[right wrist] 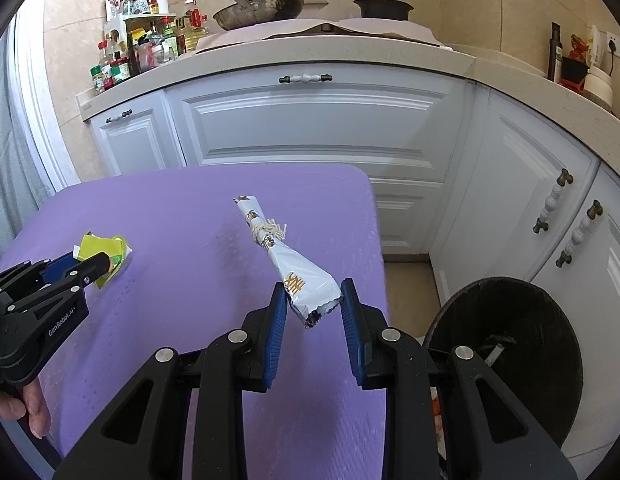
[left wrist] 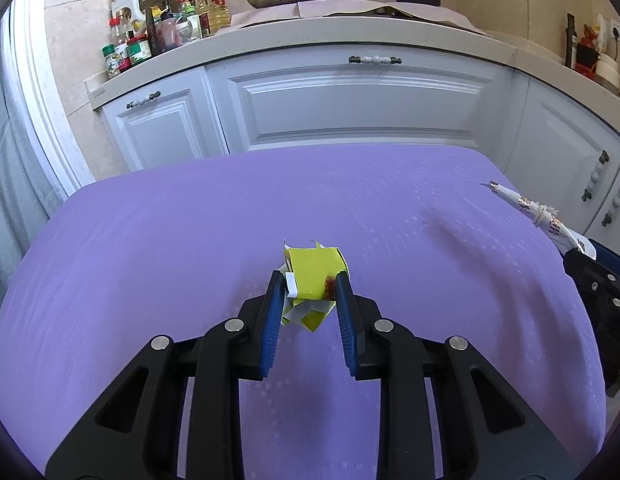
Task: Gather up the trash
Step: 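Carry the white tube and yellow-green packet over the bin and release both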
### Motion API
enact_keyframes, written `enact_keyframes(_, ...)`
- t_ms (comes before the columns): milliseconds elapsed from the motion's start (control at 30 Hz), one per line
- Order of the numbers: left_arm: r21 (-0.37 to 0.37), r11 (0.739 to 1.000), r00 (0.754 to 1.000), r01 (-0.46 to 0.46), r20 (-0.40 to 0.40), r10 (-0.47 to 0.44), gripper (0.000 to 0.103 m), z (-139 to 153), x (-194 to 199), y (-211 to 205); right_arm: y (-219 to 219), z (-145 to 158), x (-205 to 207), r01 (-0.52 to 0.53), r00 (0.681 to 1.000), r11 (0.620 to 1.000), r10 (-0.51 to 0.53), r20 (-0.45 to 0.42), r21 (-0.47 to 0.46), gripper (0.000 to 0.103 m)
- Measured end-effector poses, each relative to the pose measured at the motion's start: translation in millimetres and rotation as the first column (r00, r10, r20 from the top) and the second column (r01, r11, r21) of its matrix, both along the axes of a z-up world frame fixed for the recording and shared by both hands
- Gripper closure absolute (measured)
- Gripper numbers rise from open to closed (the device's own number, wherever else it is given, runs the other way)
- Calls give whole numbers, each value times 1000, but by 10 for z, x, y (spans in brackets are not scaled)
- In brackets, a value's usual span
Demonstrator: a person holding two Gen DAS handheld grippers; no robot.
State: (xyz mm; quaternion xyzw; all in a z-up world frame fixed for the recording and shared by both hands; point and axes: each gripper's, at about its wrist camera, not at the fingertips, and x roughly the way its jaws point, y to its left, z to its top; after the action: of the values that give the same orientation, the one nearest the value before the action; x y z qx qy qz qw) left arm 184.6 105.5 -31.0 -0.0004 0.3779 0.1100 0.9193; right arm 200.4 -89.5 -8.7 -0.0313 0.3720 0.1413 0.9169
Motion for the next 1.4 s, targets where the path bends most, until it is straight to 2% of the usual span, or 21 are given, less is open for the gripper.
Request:
enact_keyframes(367,-17,999,999,34,23,-34,78,96,-324,-182,-186,43,-351,28,1000,1000,-28,4,1,75)
enact_keyframes(700,-26,993,992,118,43,-117,78,181,-536,-568,-562,68,-618,102,995,995,-102,10,-1,75)
enact_keyframes(1033,-33,967,966,254,63,-252,78,242,-524,-1225,-1091,72,-799,229,973,973,-229,21,-6,75)
enact_keyframes(1400,-22,927,926,373,75,-371,78,277,-365,-1961,-1714,73,-857,371,928,928,-370,44,-12,75)
